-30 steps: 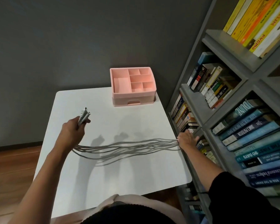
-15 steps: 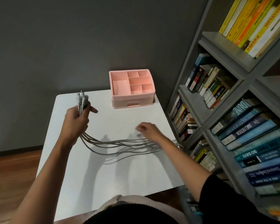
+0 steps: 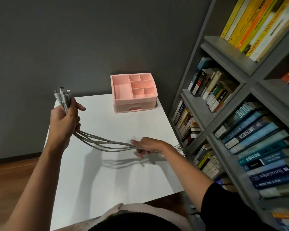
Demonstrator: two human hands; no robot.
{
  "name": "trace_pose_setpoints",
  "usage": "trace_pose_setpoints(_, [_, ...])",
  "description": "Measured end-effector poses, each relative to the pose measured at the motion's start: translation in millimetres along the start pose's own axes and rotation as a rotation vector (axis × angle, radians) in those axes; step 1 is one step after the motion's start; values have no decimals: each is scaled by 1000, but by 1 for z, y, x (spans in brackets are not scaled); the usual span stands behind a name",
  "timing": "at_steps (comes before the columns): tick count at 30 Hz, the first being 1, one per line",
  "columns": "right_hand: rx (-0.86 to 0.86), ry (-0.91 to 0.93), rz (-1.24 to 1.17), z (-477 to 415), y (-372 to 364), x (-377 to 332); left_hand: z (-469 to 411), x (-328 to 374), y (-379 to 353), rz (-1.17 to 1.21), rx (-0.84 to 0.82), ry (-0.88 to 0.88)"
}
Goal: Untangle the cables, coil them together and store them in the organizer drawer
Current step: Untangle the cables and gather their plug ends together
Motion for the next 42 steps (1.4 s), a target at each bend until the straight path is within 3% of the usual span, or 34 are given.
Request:
trace_pose_setpoints(6, [475,-146,-95,28,62,73,1,-8,0,186,61,63])
trace_pose_setpoints(8, [610,-151,-174,41,83,89,1,-13,0,345,77,138])
trace_pose_setpoints(11, [743,-207,-96,53,99,111,1,-18,1,710,103,286])
trace_pose_setpoints(13, [722,-286,-39,50,98,122,2,-18,-1,828,127,322])
trace_pose_setpoints(16, [549,-305,33,28,85,108,5,-8,-10,821,107,289])
trace_pose_setpoints(19, [421,-20,-55,11,68,44,6,5,-16,763,72,220])
trace_pose_setpoints(22, [158,226,-174,14,44,-44,3,19,-21,725,22,161])
trace_pose_setpoints(25, [-50,346,-92,21,23,-116,6,35,-30,650,-18,96])
trace_pose_setpoints(28, [-139,434,-25,27,4,-162,13,45,-37,547,-26,38])
trace_pose_setpoints(31, [-72,428,-44,27,-10,-183,17,48,-39,450,-2,0])
trace_pose_setpoints(34, [172,429,57,23,-18,-187,18,50,-37,443,55,34])
trace_pose_setpoints(38, [473,357,165,10,-26,-159,20,49,-38,553,88,60])
trace_pose_setpoints(42, [586,359,103,-2,-39,-126,30,35,-51,601,91,148])
Point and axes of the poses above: each hand's wrist, its own z-axis away from the middle knuckle, its own y-axis out of the back of the hand, x = y × z, the point moved 3 cm from there along -z, towards the middle knuckle, and after that the axes turned 10 degrees about -z, right-handed, at the moved point
